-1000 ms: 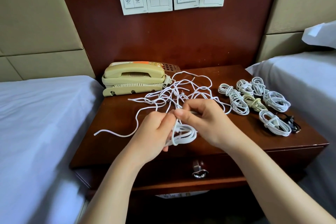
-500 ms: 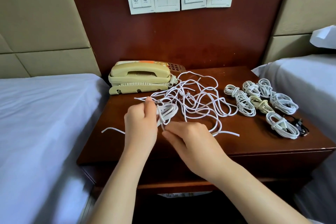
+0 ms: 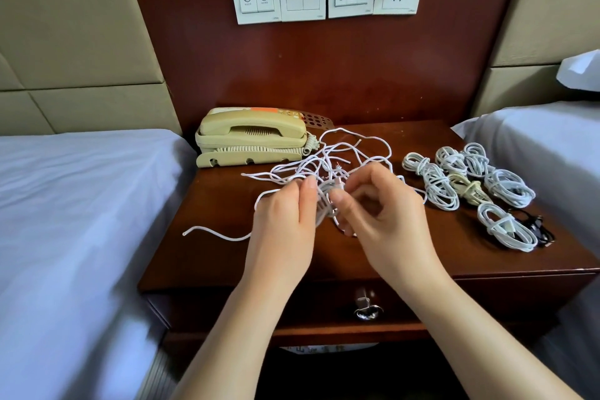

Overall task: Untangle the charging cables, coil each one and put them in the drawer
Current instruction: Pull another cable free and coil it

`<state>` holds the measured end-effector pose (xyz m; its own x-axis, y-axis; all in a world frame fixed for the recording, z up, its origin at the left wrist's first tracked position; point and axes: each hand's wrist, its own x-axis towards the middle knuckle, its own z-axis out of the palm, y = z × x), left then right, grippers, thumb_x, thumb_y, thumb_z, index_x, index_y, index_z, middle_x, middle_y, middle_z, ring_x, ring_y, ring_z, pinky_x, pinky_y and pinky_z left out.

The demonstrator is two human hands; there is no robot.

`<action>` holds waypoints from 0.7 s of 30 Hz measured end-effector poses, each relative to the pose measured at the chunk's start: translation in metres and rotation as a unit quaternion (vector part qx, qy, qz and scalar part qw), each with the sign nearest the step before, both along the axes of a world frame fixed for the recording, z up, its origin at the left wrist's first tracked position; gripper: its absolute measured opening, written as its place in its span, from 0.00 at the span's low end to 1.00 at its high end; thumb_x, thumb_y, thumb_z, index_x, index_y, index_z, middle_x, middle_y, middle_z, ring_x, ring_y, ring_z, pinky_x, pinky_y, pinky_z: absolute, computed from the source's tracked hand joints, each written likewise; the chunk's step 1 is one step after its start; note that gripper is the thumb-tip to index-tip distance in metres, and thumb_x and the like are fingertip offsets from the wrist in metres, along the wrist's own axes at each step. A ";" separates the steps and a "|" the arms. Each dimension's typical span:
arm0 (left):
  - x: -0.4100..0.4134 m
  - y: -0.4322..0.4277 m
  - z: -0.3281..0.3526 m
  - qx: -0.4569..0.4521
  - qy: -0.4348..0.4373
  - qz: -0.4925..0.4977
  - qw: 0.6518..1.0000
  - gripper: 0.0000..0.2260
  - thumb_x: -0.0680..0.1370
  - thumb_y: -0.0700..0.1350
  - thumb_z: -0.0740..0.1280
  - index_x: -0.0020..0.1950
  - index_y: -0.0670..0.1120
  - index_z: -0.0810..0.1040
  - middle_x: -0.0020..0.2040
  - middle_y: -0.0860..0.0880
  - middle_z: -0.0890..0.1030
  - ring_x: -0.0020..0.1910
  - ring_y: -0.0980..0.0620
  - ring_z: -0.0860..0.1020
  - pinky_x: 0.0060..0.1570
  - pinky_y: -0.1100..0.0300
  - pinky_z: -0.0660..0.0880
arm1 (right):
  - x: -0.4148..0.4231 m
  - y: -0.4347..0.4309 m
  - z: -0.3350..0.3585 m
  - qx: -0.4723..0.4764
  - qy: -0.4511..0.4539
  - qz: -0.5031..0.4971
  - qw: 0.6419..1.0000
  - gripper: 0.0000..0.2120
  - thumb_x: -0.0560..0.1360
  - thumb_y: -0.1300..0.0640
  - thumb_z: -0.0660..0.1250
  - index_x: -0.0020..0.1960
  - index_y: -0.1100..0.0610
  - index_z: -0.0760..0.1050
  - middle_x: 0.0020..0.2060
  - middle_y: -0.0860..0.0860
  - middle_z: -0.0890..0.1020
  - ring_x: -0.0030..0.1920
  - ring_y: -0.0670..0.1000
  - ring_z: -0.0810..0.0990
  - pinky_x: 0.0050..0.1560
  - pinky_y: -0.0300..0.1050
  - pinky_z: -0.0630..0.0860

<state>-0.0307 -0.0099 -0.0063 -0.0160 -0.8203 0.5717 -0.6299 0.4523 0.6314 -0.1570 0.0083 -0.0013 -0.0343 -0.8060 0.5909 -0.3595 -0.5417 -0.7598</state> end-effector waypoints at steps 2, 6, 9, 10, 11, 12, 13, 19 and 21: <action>-0.005 0.002 -0.003 0.021 0.004 -0.020 1.000 0.15 0.80 0.51 0.51 0.36 0.51 0.70 0.30 0.55 0.74 0.31 0.60 0.74 0.32 0.66 0.66 | -0.002 -0.002 -0.001 -0.009 0.006 -0.005 1.000 0.08 0.75 0.60 0.69 0.38 0.51 0.75 0.28 0.46 0.79 0.29 0.44 0.76 0.29 0.33 0.69; -0.012 0.005 -0.006 0.028 0.028 -0.028 0.999 0.12 0.81 0.48 0.53 0.39 0.50 0.69 0.31 0.56 0.72 0.35 0.68 0.73 0.34 0.73 0.66 | -0.004 -0.007 -0.005 0.010 0.000 0.000 1.000 0.10 0.76 0.62 0.67 0.39 0.50 0.77 0.30 0.39 0.79 0.32 0.40 0.76 0.34 0.28 0.67; -0.014 0.004 -0.008 0.038 0.035 -0.027 0.998 0.11 0.81 0.48 0.52 0.40 0.51 0.68 0.32 0.56 0.72 0.36 0.67 0.73 0.34 0.73 0.66 | -0.006 -0.009 -0.008 0.033 0.021 0.005 0.999 0.09 0.77 0.62 0.65 0.40 0.52 0.77 0.31 0.39 0.78 0.33 0.42 0.76 0.35 0.30 0.68; -0.014 0.004 -0.007 0.042 0.036 -0.029 0.998 0.11 0.81 0.48 0.52 0.39 0.52 0.67 0.31 0.56 0.72 0.35 0.66 0.73 0.33 0.73 0.66 | -0.005 -0.010 -0.009 0.038 0.027 0.004 0.999 0.09 0.77 0.62 0.65 0.40 0.52 0.77 0.31 0.39 0.78 0.33 0.43 0.77 0.35 0.31 0.68; -0.013 0.004 -0.007 0.047 0.035 -0.032 0.998 0.12 0.81 0.48 0.52 0.37 0.54 0.65 0.30 0.55 0.71 0.34 0.65 0.72 0.32 0.72 0.66 | -0.004 -0.010 -0.009 0.041 0.030 0.000 0.999 0.09 0.77 0.63 0.65 0.41 0.52 0.76 0.31 0.40 0.78 0.33 0.44 0.77 0.35 0.32 0.70; -0.013 0.004 -0.007 0.052 0.035 -0.036 0.997 0.13 0.81 0.47 0.52 0.36 0.54 0.64 0.30 0.54 0.71 0.33 0.62 0.72 0.31 0.71 0.65 | -0.003 -0.009 -0.010 0.041 0.033 -0.005 0.999 0.09 0.77 0.63 0.64 0.41 0.52 0.76 0.30 0.40 0.78 0.33 0.44 0.77 0.34 0.33 0.71; -0.013 0.004 -0.007 0.059 0.035 -0.040 0.997 0.13 0.81 0.48 0.52 0.36 0.53 0.63 0.30 0.53 0.71 0.33 0.59 0.72 0.31 0.69 0.65 | -0.002 -0.008 -0.010 0.039 0.038 -0.010 0.998 0.09 0.77 0.63 0.65 0.41 0.52 0.76 0.30 0.40 0.77 0.33 0.44 0.77 0.34 0.33 0.71; -0.017 0.005 -0.004 0.082 0.074 -0.029 0.993 0.12 0.82 0.47 0.52 0.42 0.46 0.69 0.35 0.51 0.74 0.35 0.53 0.75 0.35 0.62 0.69 | -0.001 -0.008 -0.005 0.016 0.005 -0.019 1.000 0.06 0.75 0.66 0.67 0.39 0.61 0.75 0.27 0.41 0.77 0.31 0.38 0.76 0.32 0.26 0.67; -0.018 0.006 -0.002 0.085 0.090 -0.015 0.992 0.09 0.82 0.46 0.53 0.46 0.45 0.68 0.36 0.54 0.73 0.36 0.55 0.75 0.36 0.61 0.70 | 0.001 -0.009 -0.004 0.018 0.013 -0.021 1.000 0.07 0.75 0.64 0.67 0.39 0.59 0.75 0.28 0.42 0.76 0.31 0.39 0.75 0.32 0.27 0.66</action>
<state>-0.0487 -0.0041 -0.0088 0.0480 -0.9056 0.4213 -0.4887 0.3466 0.8007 -0.1561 -0.0010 -0.0057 -0.0535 -0.8252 0.5623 -0.4013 -0.4979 -0.7688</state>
